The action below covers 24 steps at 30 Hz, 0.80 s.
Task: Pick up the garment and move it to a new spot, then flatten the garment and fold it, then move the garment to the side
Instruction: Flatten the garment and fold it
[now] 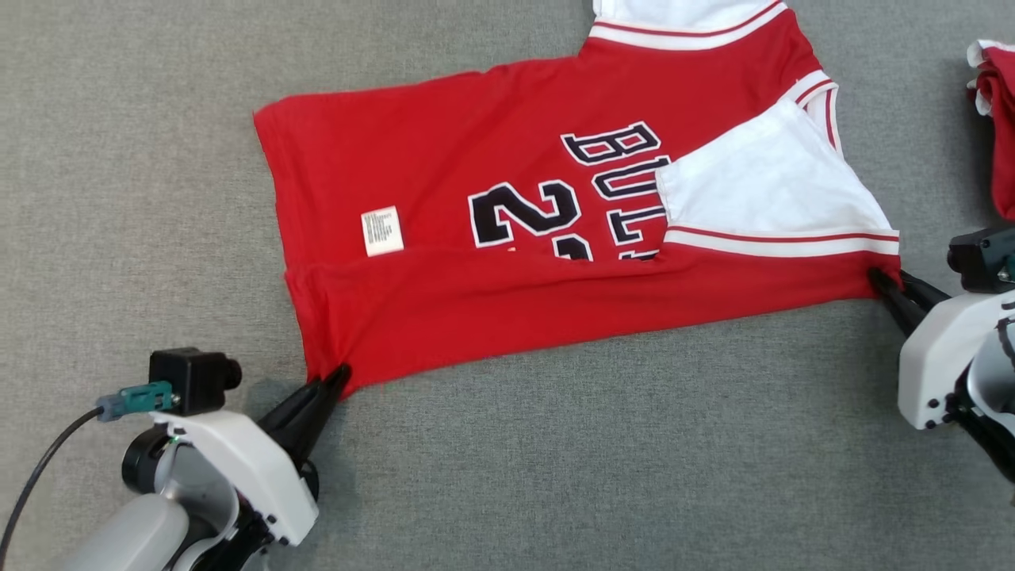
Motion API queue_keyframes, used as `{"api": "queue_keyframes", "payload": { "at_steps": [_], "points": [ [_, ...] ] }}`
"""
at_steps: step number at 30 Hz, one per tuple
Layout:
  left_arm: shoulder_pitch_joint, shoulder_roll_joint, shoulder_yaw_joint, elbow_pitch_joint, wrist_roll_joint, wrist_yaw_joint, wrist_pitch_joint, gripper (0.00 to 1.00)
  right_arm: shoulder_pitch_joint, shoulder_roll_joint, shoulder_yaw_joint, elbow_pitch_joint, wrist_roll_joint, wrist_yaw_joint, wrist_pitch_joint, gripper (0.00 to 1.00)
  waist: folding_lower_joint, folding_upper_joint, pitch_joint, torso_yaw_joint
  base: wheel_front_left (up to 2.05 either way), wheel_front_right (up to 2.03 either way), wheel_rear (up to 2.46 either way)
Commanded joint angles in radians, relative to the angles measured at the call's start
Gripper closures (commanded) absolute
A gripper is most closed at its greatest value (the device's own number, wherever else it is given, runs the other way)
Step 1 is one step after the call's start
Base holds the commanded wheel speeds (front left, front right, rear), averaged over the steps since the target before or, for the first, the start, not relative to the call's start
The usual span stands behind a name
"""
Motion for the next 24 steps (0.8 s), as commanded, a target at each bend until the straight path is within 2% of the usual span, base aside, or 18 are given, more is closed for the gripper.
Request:
{"api": "queue_keyframes", "payload": {
  "at_steps": [1,6,13,17,22,24],
  "points": [
    [0.022,0.027,0.008,-0.013,-0.017,-0.015,0.010,1.00,-0.006,-0.025,-0.006,0.003,0.014,0.000,0.007,1.00,0.0000,0.0000,-0.012,0.003,0.00,0.00,0.00],
    [0.065,0.089,0.044,-0.092,-0.083,-0.054,0.025,1.00,0.010,-0.083,-0.008,-0.032,0.077,0.000,0.046,1.00,0.0000,0.0000,-0.052,0.007,0.00,0.00,0.00],
    [0.149,0.167,0.035,-0.200,-0.144,-0.104,0.069,1.00,0.109,-0.211,0.015,-0.138,0.223,0.000,0.198,1.00,0.0000,0.0000,-0.108,0.007,0.00,0.00,0.00],
    [0.214,0.182,0.011,-0.209,-0.159,-0.125,0.066,1.00,0.191,-0.254,0.004,-0.183,0.274,0.000,0.253,1.00,0.0000,0.0000,-0.123,0.000,0.00,0.00,0.00],
    [0.267,0.179,-0.020,-0.177,-0.141,-0.133,0.049,1.00,0.259,-0.261,0.001,-0.182,0.267,0.000,0.253,1.00,0.0000,0.0000,-0.129,-0.006,0.00,0.00,0.00],
    [0.286,0.174,-0.029,-0.168,-0.138,-0.141,0.037,0.85,0.281,-0.253,0.002,-0.179,0.273,0.000,0.254,1.00,0.0000,0.0000,-0.133,-0.008,0.00,0.00,0.00]
  ]
}}
